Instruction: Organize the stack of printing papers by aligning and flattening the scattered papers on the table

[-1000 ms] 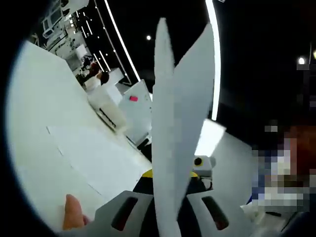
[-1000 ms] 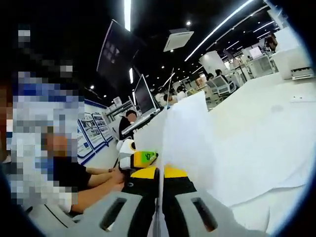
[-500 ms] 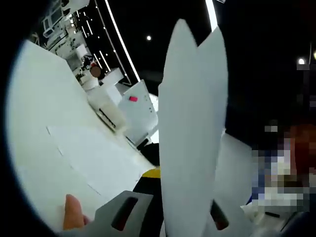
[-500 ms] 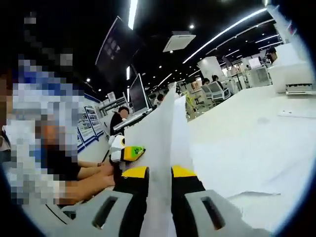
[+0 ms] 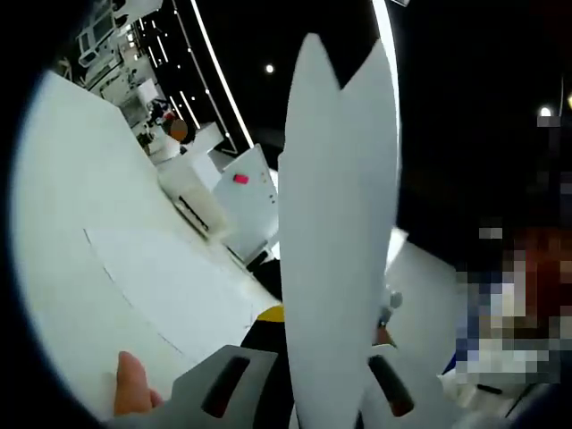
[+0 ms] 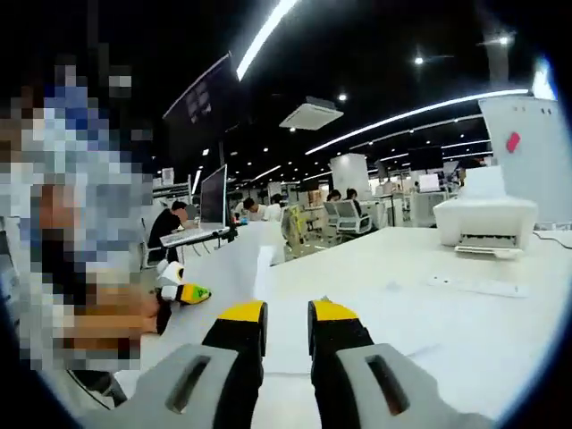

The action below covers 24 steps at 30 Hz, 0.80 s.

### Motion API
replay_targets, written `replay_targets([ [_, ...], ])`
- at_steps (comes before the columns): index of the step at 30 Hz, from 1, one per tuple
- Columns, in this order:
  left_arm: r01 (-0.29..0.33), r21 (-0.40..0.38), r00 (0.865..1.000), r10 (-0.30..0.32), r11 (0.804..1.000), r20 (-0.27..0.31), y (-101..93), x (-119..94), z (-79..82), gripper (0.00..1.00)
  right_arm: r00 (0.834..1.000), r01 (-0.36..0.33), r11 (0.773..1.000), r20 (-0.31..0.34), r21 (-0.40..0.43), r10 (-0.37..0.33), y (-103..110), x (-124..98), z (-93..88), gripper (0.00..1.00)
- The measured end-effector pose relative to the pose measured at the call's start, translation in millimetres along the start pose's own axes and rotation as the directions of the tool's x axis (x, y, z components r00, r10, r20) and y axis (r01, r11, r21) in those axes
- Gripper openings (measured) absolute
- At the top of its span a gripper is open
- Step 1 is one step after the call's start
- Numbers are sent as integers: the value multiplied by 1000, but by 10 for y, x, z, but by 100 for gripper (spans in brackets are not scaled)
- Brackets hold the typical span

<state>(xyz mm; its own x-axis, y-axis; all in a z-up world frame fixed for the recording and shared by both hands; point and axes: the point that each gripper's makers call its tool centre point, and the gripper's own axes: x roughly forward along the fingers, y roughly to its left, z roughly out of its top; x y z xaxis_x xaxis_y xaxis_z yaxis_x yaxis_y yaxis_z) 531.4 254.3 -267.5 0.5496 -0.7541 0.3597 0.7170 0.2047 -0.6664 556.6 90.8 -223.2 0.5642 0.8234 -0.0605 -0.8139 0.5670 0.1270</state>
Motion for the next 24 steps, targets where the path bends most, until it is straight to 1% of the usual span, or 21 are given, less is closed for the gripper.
replay_targets([
  [1,1,0,1000,-1,1000,0,-5,0,-2,6,999,29,1000,27,12,-29,-71,-90,70,14],
  [3,1,-1,1000,-1,1000,0,-3,0,-2,6,998,42,999,45,11,-42,-111,-159,112,14],
  [4,0,-1,1000,0,1000,0,0,-2,0,6,996,67,998,66,15,-68,-185,-249,165,14],
  [7,1,0,1000,-1,1000,-2,-13,1,-11,6,990,108,994,86,6,-109,-275,-409,206,14],
  [9,2,1,1000,-2,1000,-2,-20,3,-17,6,988,123,992,94,7,-123,-333,-515,225,16],
  [10,2,0,1000,-2,1000,-2,-13,1,-10,6,985,147,989,96,-4,-146,-388,-602,231,17],
  [13,2,-1,1000,-2,1000,-2,-11,0,-8,6,983,157,988,95,-8,-156,-403,-621,229,22],
  [14,3,-5,1000,-3,1000,-1,15,-9,16,6,974,212,974,103,-78,-204,-474,-871,219,23],
  [17,3,-4,1000,-3,1000,-1,10,-7,9,6,969,234,968,103,-92,-224,-494,-987,196,24],
  [19,4,-4,1000,-4,1000,-2,-2,-4,-2,6,962,264,958,101,-113,-253,-523,-1091,157,24],
  [22,4,-7,1000,-4,1000,-3,-4,-5,-4,6,961,268,956,103,-118,-257,-511,-1194,107,26],
  [24,5,-7,1000,-5,1000,-2,-9,-4,-6,6,958,277,955,113,-105,-265,-503,-1260,74,30],
])
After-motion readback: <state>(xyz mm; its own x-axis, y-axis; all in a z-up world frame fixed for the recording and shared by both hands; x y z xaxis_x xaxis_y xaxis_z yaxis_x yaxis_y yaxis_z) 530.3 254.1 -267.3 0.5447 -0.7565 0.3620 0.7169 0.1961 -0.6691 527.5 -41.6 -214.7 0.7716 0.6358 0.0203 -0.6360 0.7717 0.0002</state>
